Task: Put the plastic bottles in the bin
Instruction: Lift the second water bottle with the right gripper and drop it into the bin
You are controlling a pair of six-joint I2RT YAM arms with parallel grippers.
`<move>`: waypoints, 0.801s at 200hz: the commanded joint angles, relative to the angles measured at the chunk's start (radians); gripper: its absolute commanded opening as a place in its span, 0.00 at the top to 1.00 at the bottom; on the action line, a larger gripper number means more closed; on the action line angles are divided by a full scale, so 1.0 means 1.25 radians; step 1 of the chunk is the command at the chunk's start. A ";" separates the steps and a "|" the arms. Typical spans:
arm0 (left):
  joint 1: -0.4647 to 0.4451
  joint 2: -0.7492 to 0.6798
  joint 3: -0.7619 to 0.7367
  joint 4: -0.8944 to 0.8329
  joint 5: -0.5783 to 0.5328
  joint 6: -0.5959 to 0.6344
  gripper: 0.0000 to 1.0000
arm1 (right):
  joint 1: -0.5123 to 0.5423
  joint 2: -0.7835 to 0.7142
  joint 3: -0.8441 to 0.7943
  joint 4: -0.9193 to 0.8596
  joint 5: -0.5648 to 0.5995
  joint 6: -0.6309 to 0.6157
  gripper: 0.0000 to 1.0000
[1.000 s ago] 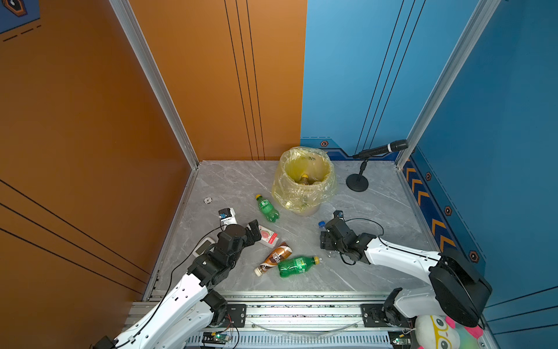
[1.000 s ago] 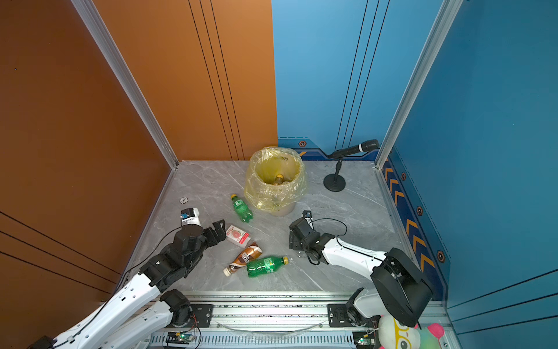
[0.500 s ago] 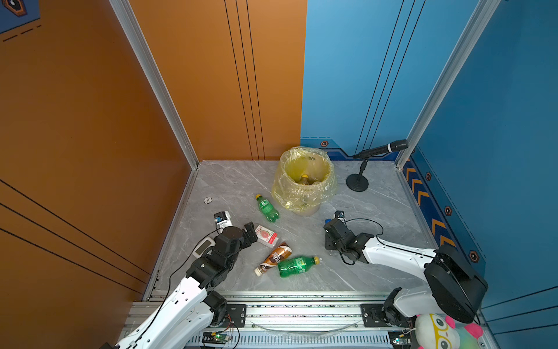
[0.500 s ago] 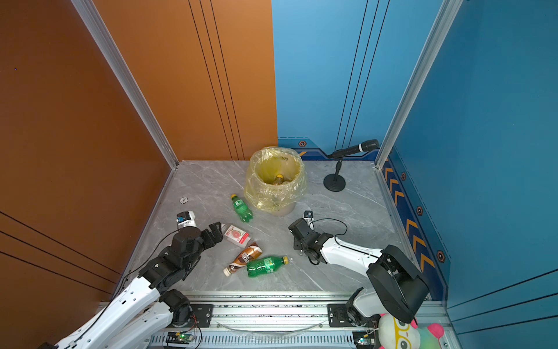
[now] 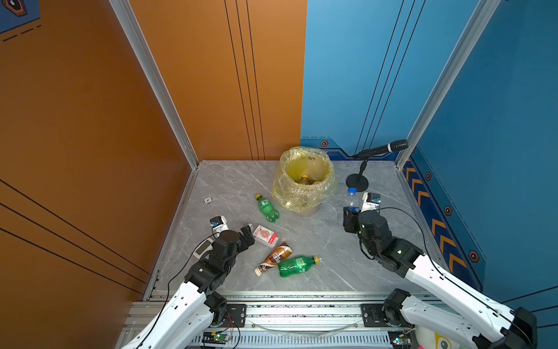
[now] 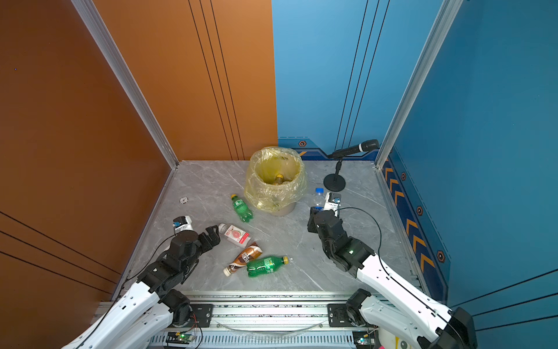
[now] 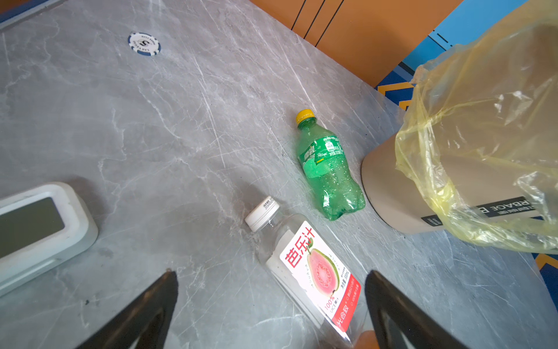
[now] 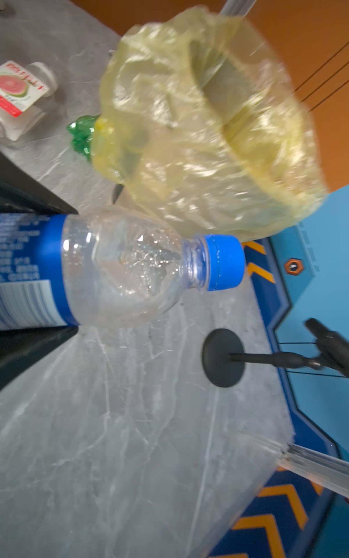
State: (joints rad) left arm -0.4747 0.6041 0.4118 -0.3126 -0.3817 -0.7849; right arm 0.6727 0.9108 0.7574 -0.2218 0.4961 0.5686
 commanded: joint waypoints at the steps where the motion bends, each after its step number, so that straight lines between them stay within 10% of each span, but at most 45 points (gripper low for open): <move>1: 0.015 -0.019 -0.021 -0.020 0.024 -0.019 0.02 | -0.016 0.021 0.062 0.035 0.032 -0.072 0.48; 160: 0.066 -0.081 -0.037 -0.069 0.061 -0.025 0.02 | -0.044 0.632 0.666 0.166 -0.235 -0.227 0.47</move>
State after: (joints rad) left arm -0.4053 0.5213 0.3775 -0.3653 -0.3214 -0.8101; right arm 0.6250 1.6573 1.5246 -0.0162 0.2584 0.3096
